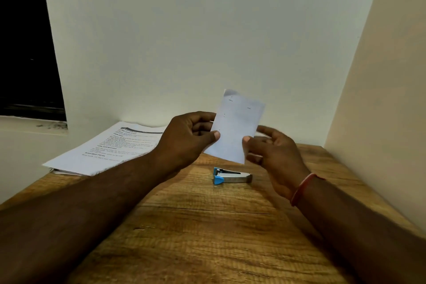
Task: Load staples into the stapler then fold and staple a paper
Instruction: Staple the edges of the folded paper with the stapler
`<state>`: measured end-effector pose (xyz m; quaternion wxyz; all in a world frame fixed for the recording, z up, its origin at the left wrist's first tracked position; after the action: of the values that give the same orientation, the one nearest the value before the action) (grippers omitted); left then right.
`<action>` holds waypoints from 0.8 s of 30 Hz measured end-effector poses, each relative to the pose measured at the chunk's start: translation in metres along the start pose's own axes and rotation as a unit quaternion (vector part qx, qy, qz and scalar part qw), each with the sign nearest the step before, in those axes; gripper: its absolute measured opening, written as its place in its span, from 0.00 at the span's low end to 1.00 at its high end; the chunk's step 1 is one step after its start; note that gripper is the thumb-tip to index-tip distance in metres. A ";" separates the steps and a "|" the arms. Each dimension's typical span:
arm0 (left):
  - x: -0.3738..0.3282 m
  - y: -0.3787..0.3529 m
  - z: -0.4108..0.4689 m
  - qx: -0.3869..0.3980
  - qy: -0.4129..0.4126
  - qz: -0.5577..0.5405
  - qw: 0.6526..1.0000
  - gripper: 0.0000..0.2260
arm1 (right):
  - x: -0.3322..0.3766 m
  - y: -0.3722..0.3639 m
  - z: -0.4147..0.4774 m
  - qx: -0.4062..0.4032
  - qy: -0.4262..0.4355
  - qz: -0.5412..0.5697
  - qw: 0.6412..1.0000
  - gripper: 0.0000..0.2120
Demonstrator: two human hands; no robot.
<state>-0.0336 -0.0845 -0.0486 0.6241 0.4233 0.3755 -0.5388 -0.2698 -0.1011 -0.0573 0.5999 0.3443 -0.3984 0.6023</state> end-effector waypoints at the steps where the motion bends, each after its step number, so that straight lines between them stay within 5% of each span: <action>1: -0.001 0.000 -0.001 -0.001 -0.002 0.005 1.000 0.18 | -0.001 -0.001 0.000 0.013 -0.001 0.004 1.000 0.19; 4: -0.002 0.000 -0.003 -0.014 -0.005 0.025 1.000 0.16 | -0.003 -0.002 -0.001 0.037 0.032 -0.019 0.999 0.10; 17: -0.004 0.000 0.002 -0.043 0.013 -0.006 0.999 0.07 | -0.002 0.001 -0.001 0.045 0.042 -0.034 0.998 0.08; 21: -0.003 0.001 0.004 0.027 0.115 -0.134 0.984 0.16 | -0.003 0.000 -0.001 0.054 0.014 0.023 0.998 0.08; 24: -0.001 0.000 0.003 0.108 0.150 -0.178 0.967 0.13 | 0.000 -0.005 -0.004 0.062 -0.019 0.093 0.994 0.11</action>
<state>-0.0335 -0.0873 -0.0469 0.4052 0.4909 0.4735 -0.6088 -0.2643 -0.0980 -0.0591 0.5110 0.3535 -0.4022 0.6724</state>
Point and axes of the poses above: each hand's wrist, its own z-axis towards the middle knuckle, its own y-axis out of the back of the hand, x = y × z, the point moved 1 cm from there along z, towards the middle knuckle, and after that the axes turned 11 degrees about y, right-handed, at the moved point
